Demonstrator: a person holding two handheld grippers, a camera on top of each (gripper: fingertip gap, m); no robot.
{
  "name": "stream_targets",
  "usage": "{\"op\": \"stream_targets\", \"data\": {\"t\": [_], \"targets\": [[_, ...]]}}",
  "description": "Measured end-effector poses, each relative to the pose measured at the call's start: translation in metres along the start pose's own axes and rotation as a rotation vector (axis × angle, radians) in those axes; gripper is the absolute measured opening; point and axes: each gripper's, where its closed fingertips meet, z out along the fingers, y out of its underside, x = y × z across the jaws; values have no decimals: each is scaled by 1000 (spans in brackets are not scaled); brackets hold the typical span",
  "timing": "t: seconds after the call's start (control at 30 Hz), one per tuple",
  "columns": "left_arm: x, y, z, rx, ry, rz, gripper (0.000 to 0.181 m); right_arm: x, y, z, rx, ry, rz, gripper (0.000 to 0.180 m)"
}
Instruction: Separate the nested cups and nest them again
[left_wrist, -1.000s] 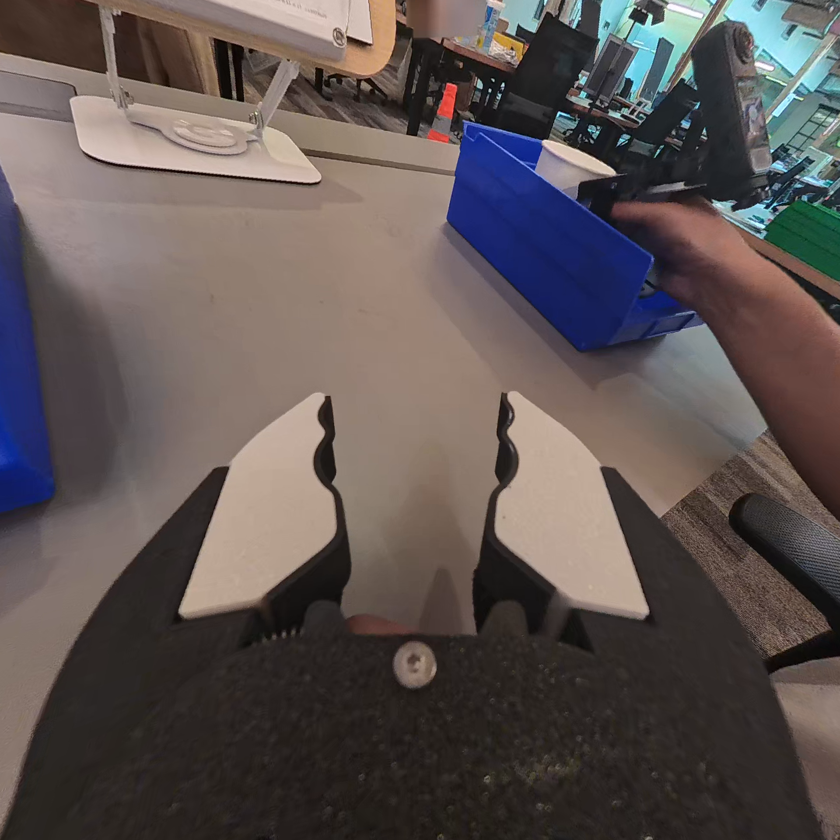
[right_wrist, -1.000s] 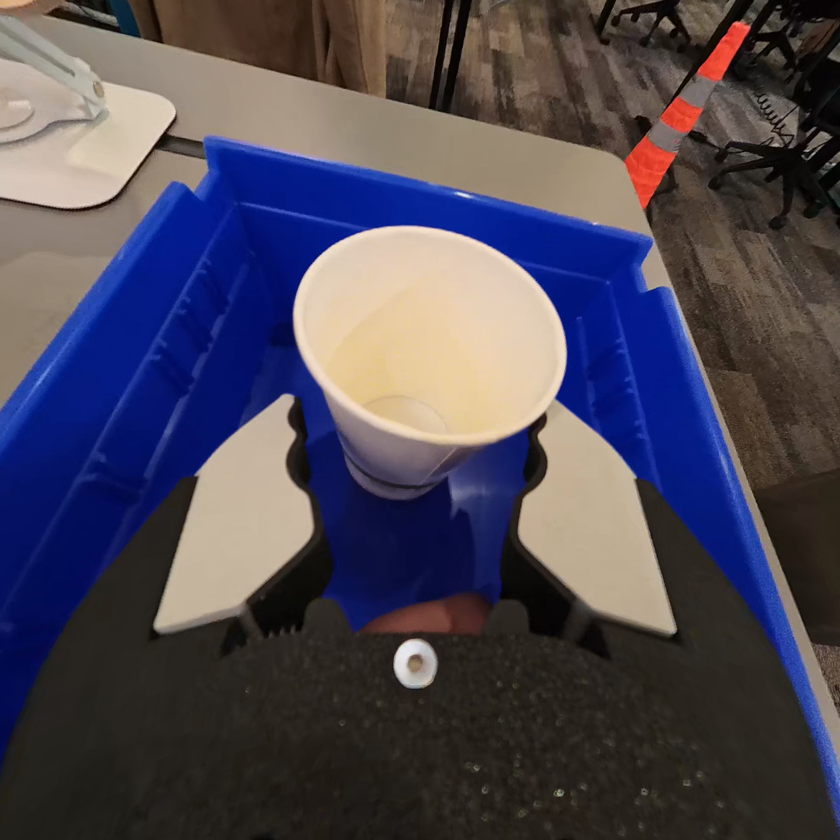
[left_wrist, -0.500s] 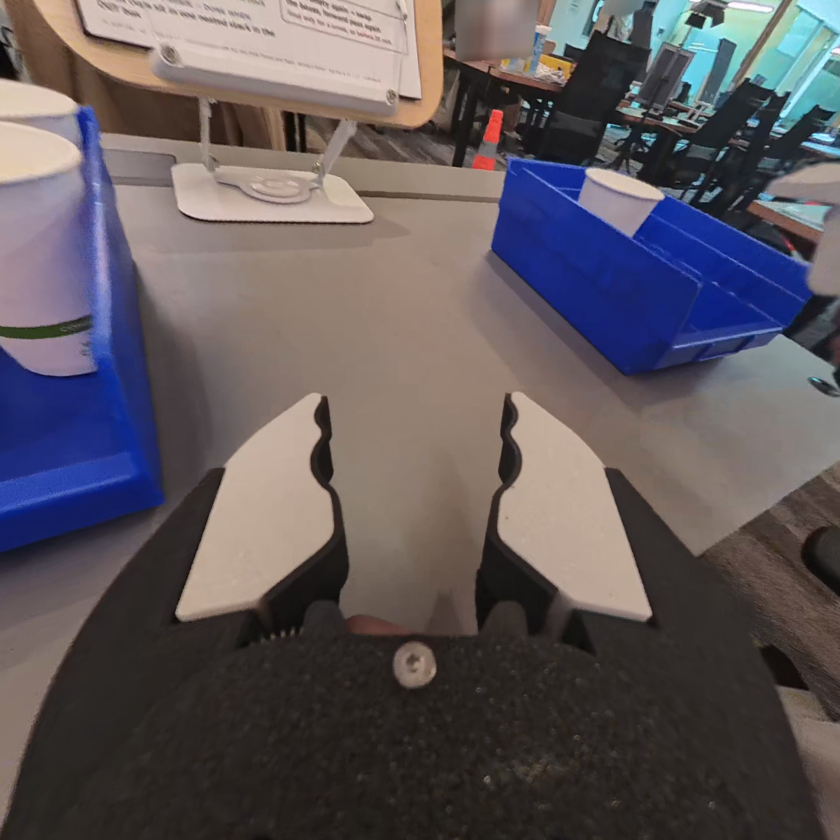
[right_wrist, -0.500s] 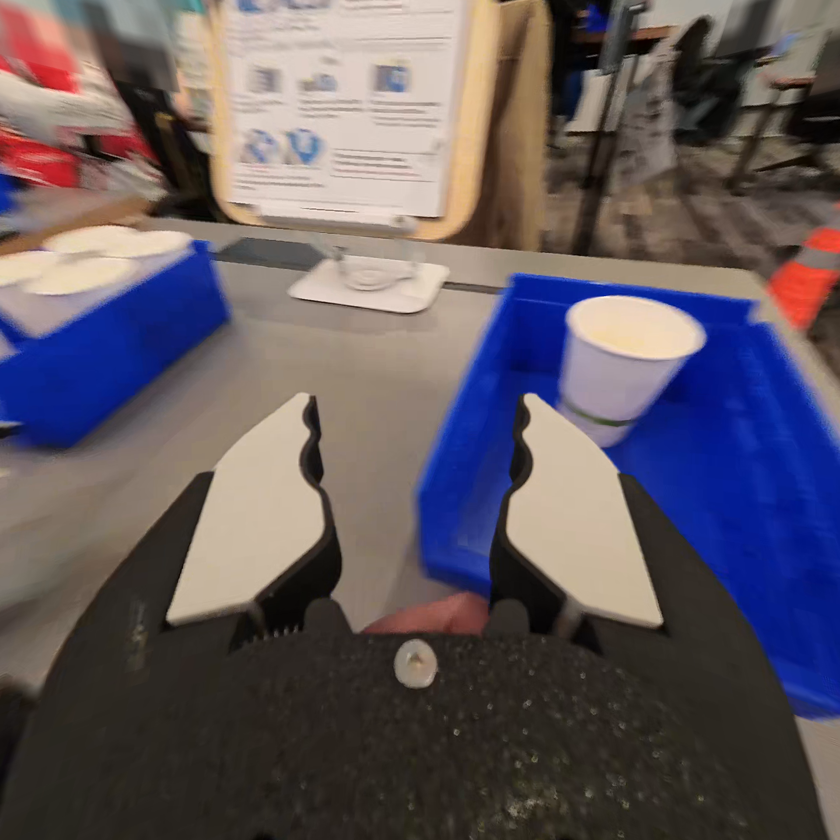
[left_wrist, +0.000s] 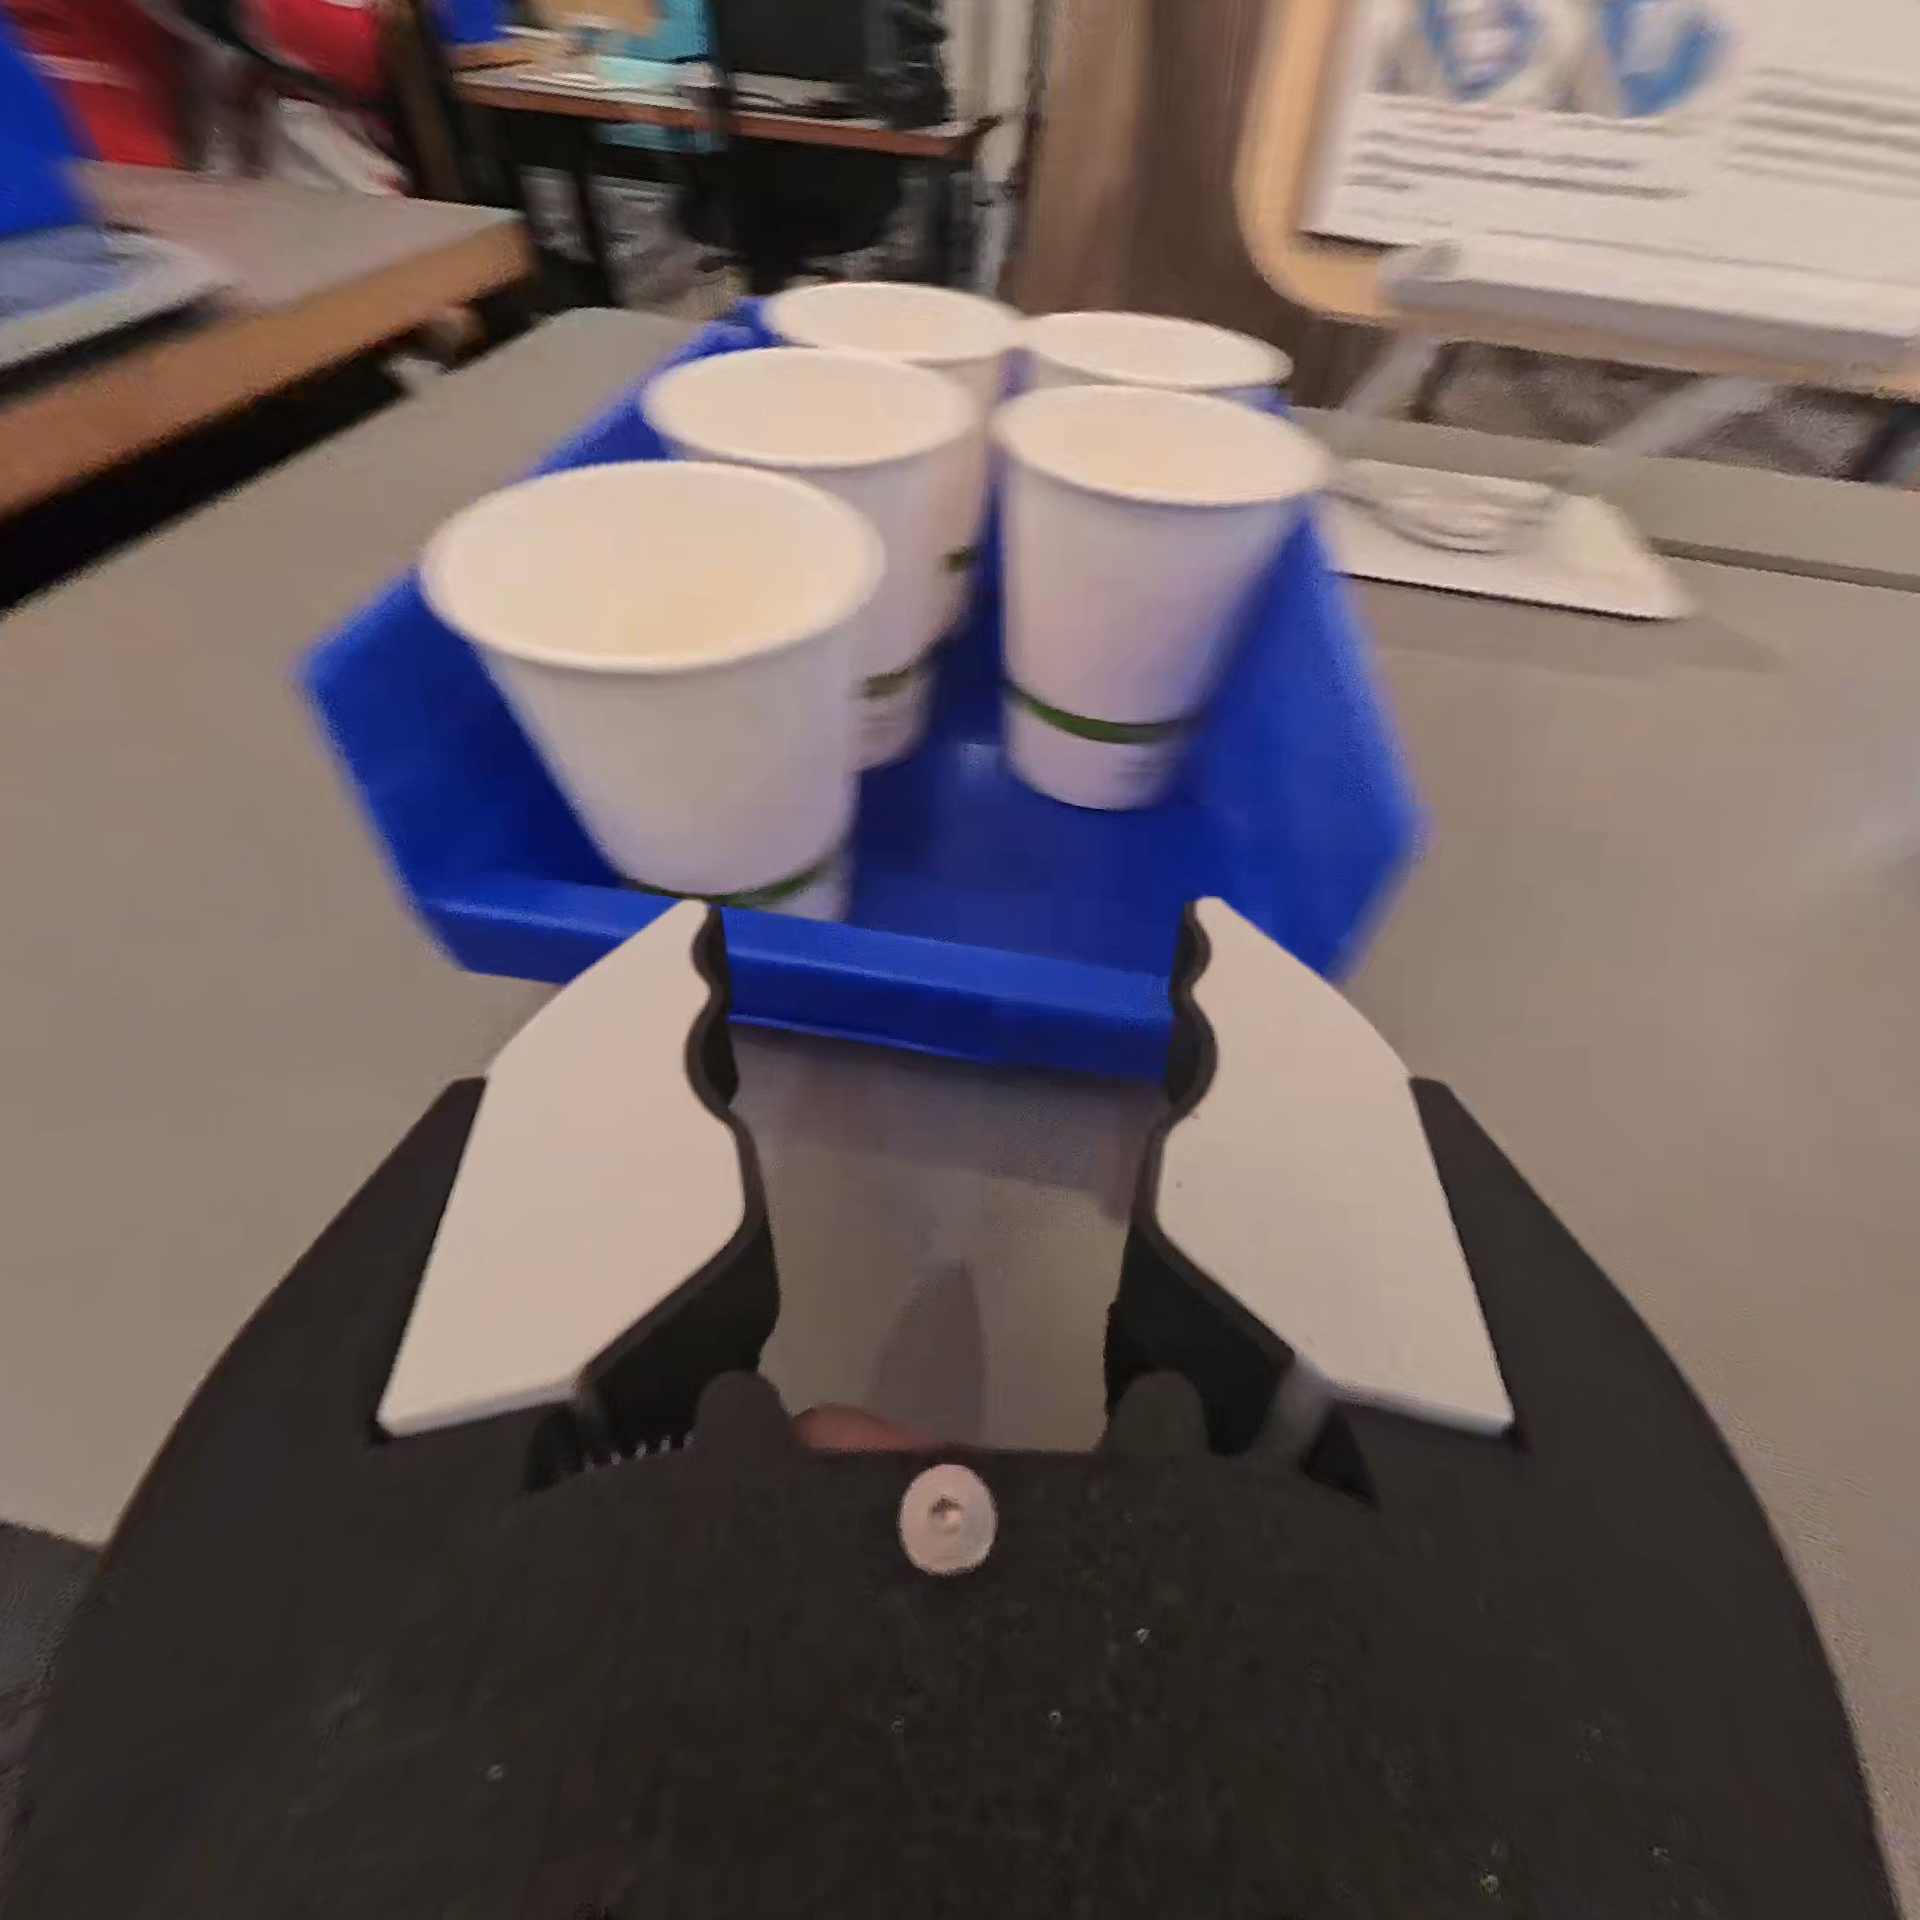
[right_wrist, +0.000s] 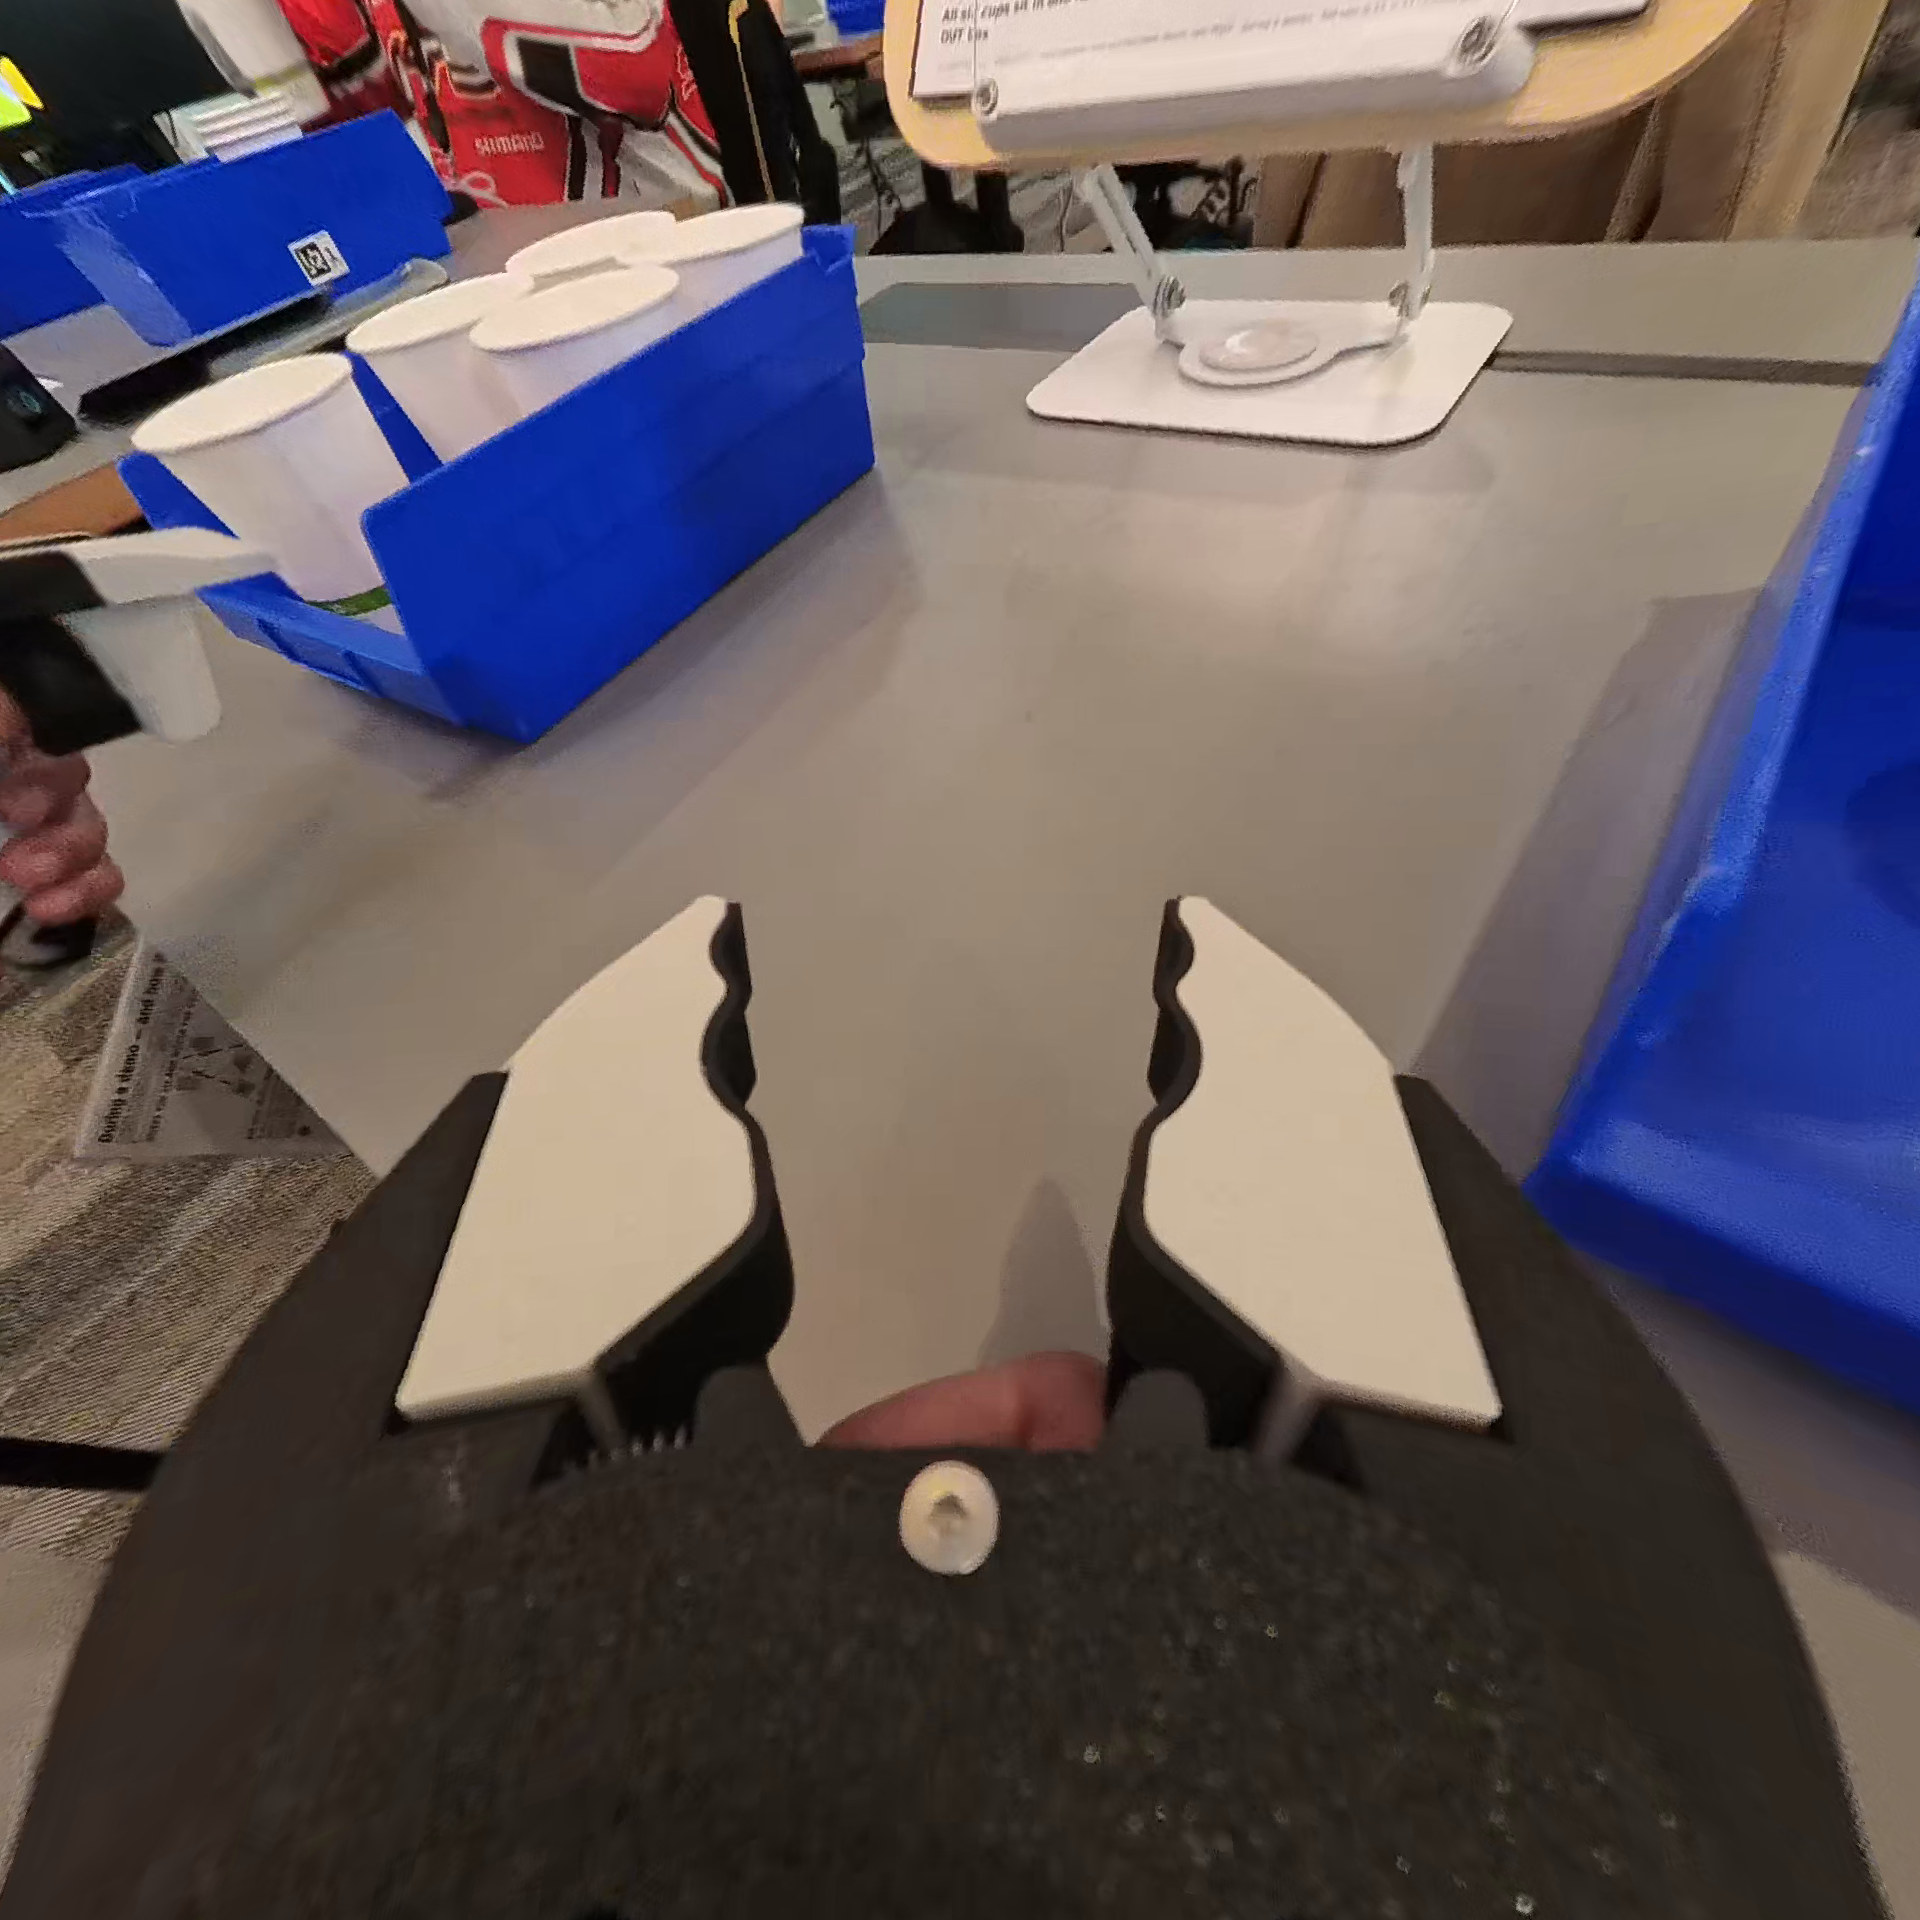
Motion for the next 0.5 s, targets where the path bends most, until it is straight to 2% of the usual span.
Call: {"op": "stream_targets", "data": {"t": [0.07, 0.17, 0.33, 0.5], "targets": [[-35, -4, 18, -13, -107, -21, 93, 6, -8, -2, 15, 5, -17, 74], [-61, -15, 40, 6, -173, -34, 97, 15, -16, -6, 35, 19, -36, 73], [-70, -18, 72, -22, -143, -50, 97, 20, -12, -11, 29, 23, -16, 71], [-69, -22, 88, -27, -134, -50, 93, 21, 4, -10, -5, 19, 18, 69]]}}
